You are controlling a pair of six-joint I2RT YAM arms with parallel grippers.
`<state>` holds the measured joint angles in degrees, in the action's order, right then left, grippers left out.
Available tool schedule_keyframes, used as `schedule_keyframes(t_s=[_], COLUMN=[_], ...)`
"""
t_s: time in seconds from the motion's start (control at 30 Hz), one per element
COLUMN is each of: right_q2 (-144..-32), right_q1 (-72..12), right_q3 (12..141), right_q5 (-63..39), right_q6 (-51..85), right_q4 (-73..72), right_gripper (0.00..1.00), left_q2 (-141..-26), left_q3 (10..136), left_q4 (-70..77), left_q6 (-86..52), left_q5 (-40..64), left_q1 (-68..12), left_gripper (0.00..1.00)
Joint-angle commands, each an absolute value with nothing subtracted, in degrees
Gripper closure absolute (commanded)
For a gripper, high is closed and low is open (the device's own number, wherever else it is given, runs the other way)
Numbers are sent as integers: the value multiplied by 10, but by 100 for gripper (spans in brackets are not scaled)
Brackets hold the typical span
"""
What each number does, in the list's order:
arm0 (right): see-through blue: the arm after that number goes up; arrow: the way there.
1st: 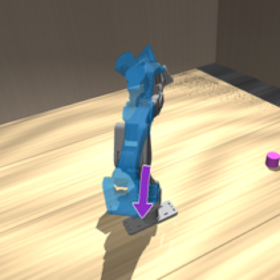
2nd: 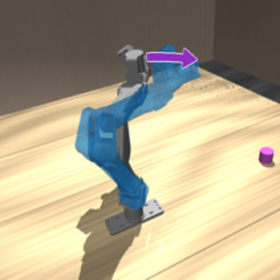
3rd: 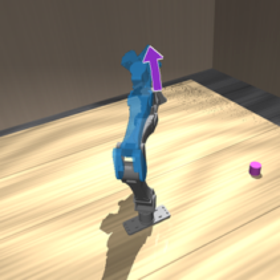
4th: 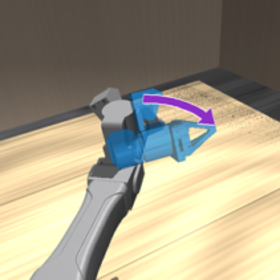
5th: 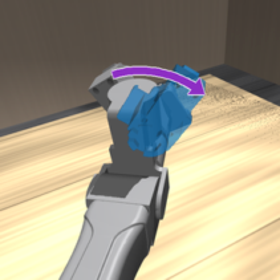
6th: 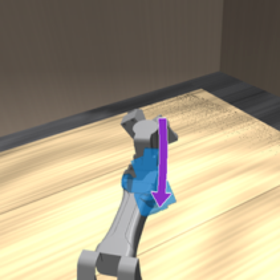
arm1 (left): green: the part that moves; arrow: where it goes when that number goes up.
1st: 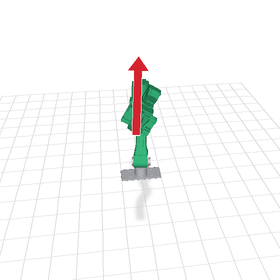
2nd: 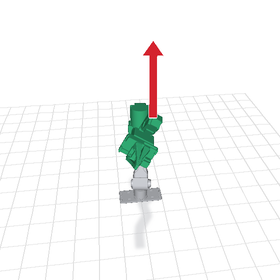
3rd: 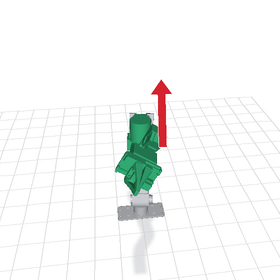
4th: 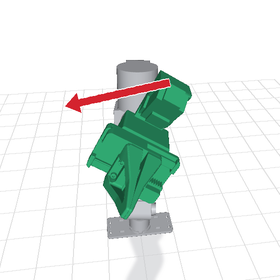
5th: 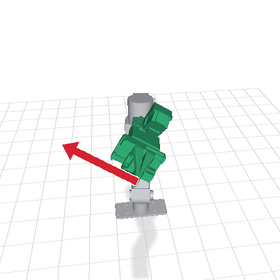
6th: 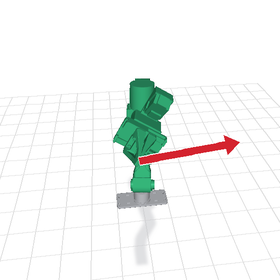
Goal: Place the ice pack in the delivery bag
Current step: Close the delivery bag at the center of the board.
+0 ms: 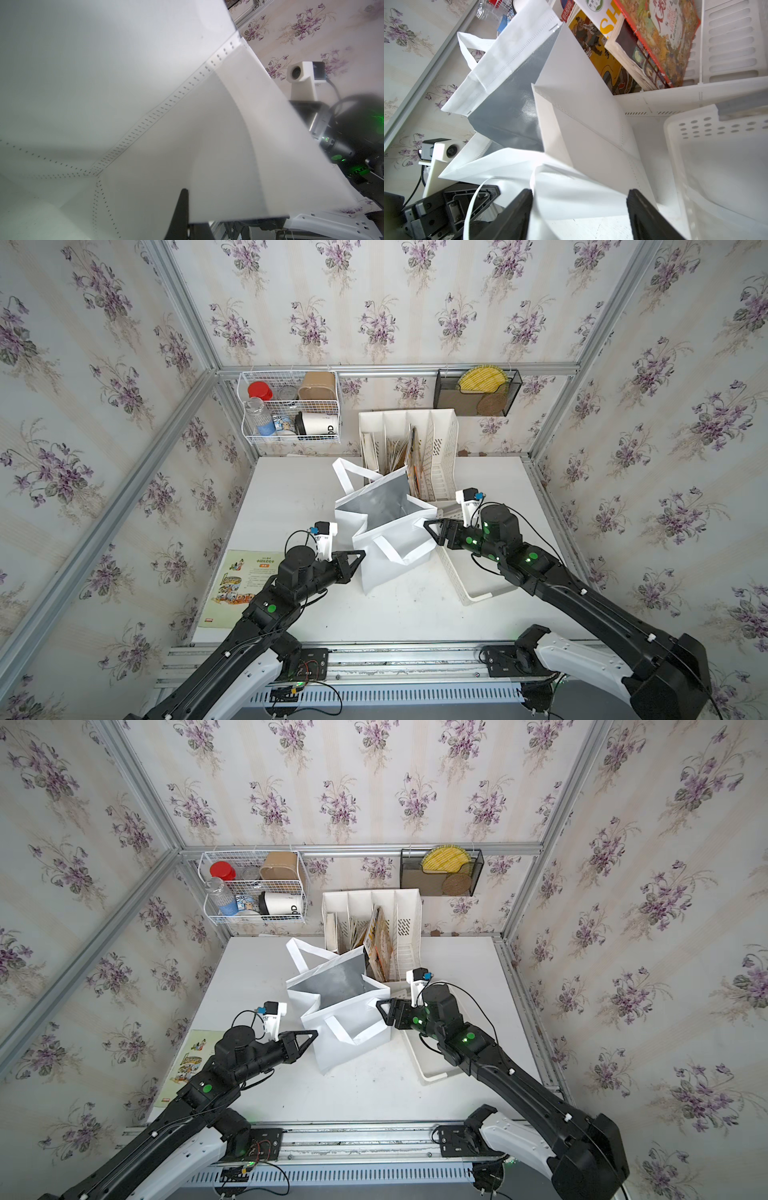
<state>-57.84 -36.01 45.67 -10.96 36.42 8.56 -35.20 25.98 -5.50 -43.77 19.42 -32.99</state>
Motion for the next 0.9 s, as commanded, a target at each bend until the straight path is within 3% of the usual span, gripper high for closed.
schedule_keyframes(t_s=[0.0, 0.13, 0.23, 0.4, 0.57, 0.73, 0.87], right_q2=[-564, -530, -498, -513, -623, -746, -838], right_q1=[-375, -404, -404, -432, -546, -557, -557], right_q3=[510, 579, 582, 558, 660, 736, 835], right_q5=[-64, -7, -23, -110, -42, -55, -27], right_q6=[395, 426, 482, 614, 623, 678, 744], right_q4=[200, 270, 250, 109, 60, 43, 176], right_gripper=[29, 24, 21, 34, 39, 44, 45], left_q2=[-350, -353, -352, -347, -348, -347, -345], left_q3=[265, 269, 270, 268, 262, 260, 254], left_q4=[-29, -36, -42, -46, -43, -45, -43], left_q6=[-455, -464, -465, -463, -467, -467, -472], left_q5=[202, 217, 218, 215, 210, 208, 196], left_q1=[-330, -330, -330, -332, -336, -340, -343], left_gripper=[100, 100, 100, 100, 100, 100, 100])
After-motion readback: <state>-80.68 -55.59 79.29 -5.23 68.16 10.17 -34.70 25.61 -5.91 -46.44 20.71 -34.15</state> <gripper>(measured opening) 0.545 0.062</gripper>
